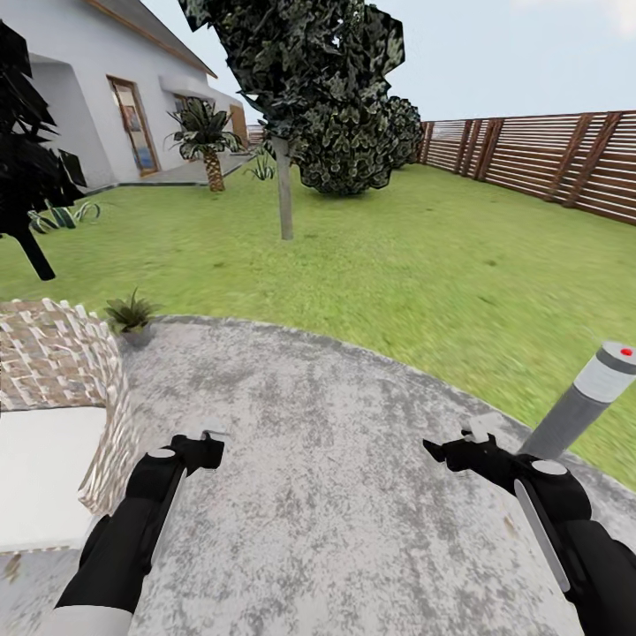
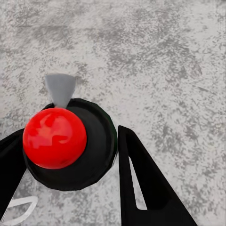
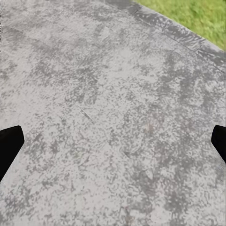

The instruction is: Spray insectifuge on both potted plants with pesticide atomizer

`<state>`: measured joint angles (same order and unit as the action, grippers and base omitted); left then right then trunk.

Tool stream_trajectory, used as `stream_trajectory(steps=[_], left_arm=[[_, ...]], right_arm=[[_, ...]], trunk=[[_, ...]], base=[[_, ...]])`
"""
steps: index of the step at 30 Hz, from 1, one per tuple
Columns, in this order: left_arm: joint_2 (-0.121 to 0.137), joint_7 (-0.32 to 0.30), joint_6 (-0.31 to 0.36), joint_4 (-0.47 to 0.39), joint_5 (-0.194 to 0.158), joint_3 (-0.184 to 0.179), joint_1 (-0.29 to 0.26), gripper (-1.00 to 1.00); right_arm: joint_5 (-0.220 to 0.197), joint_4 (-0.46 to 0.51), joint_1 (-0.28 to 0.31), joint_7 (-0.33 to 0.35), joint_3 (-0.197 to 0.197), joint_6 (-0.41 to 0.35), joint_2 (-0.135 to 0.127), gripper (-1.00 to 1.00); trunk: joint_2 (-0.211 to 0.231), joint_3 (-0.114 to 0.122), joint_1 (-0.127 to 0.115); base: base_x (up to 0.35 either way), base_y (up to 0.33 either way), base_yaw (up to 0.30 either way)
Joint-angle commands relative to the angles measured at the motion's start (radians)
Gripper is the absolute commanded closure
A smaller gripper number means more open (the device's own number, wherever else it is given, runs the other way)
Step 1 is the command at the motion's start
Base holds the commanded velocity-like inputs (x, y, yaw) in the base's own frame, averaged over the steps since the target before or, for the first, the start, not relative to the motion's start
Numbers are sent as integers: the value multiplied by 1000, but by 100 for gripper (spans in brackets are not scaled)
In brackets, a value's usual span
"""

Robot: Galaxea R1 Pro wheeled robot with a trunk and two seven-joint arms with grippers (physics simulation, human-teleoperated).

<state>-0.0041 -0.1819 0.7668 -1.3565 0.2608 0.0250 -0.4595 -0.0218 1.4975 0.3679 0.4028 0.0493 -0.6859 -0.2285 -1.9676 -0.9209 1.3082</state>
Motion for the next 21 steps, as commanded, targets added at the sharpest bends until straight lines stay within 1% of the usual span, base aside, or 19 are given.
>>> stream_trajectory(steps=[1, 6, 11, 21], left_arm=[[0, -10, 3, -1, 11, 1, -1, 100], [-1, -10, 3, -1, 11, 1, -1, 100], [-2, -10, 3, -1, 11, 1, -1, 100], [-2, -10, 3, -1, 11, 0, -1, 100]], right_arm=[[-2, 1, 1, 3, 1, -6, 0, -100], [-3, 1, 1, 3, 1, -6, 0, -100], [-4, 1, 1, 4, 1, -10, 0, -100], [-4, 1, 1, 4, 1, -16, 0, -100]], trunk=[[0, -1, 1], [0, -1, 1], [0, -1, 1], [0, -1, 1]], base=[[346, 0, 173], [346, 0, 196], [346, -13, 29], [325, -172, 1]])
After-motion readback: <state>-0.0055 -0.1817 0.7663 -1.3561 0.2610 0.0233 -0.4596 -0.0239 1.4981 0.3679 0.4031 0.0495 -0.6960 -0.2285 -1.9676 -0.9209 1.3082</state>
